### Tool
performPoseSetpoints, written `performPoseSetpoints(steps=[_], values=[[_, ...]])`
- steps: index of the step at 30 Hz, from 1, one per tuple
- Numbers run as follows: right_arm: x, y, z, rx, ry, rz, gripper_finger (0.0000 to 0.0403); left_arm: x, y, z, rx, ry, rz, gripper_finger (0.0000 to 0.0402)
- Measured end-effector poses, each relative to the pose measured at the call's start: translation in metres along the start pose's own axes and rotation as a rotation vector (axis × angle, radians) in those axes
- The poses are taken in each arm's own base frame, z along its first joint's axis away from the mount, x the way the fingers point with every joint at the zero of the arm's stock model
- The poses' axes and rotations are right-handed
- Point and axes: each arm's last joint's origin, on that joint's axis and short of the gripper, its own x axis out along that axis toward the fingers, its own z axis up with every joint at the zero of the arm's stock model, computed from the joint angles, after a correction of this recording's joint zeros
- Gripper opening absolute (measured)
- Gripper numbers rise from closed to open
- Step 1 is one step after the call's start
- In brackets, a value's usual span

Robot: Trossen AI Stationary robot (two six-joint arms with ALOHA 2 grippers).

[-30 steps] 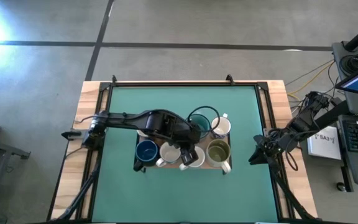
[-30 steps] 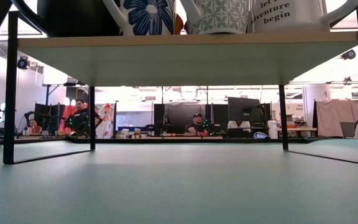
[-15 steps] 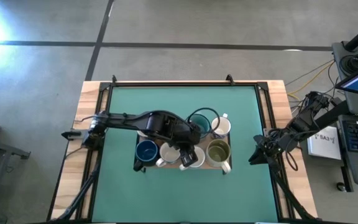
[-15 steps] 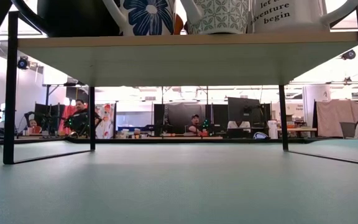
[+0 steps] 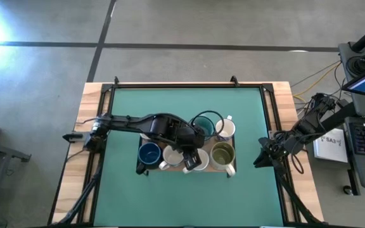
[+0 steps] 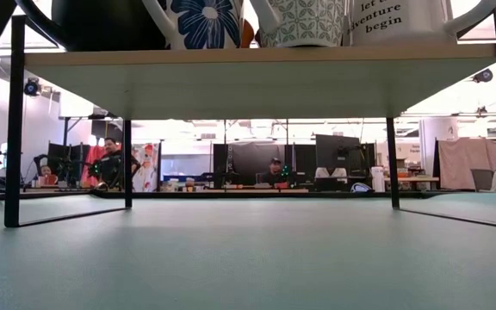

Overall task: Place coffee mugs
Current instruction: Put the white patterned mug on the shelf

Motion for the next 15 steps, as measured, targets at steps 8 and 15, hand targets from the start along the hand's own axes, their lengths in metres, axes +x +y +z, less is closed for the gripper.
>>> performPoseSetpoints(steps=[8,15], values=[[0.0000,0.0000,0.0000,0.000,0.000,0.000,0.0068,0.0040,-0.0001,-0.0003,0.014,0.011,0.008,0.0015],[0.0000,0.0000,0.0000,0.000,0.000,0.000,0.0068,0.0035,0.0004,0.0001,0.011,0.011,0.007,0.0014]])
